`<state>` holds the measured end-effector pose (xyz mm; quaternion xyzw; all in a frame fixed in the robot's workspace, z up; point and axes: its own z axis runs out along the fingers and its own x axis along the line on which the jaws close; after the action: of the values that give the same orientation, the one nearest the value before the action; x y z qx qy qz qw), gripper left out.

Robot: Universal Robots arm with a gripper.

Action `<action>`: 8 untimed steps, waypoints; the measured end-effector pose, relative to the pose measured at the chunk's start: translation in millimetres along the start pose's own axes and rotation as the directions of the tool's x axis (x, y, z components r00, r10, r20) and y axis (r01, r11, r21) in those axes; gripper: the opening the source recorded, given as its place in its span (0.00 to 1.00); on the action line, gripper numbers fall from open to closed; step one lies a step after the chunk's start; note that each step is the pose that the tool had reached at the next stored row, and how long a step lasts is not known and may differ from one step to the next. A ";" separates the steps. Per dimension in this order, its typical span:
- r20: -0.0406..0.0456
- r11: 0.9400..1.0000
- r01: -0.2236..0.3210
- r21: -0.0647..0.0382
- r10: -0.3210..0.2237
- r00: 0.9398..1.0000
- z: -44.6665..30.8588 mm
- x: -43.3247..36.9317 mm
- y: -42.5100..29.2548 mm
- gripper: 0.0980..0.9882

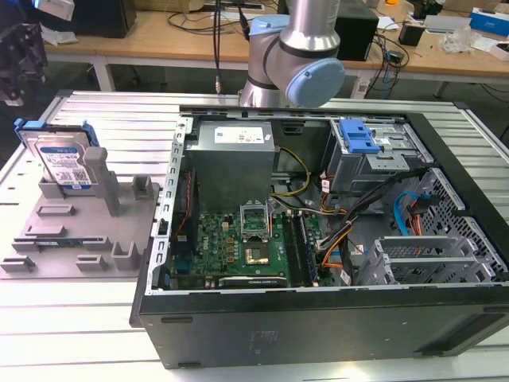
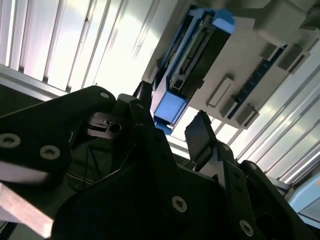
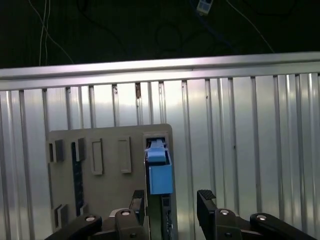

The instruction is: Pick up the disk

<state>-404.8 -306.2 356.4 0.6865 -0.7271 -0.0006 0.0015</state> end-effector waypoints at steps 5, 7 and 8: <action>-0.003 1.000 0.013 -0.001 -0.013 1.000 4.2 1.7 1.9 0.50; -0.005 1.000 0.024 -0.002 -0.024 1.000 6.7 2.5 3.4 0.50; -0.008 1.000 0.028 -0.001 -0.028 1.000 7.6 2.6 4.3 0.50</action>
<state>-409.3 -308.6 348.8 0.6967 -0.7173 0.0016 0.0048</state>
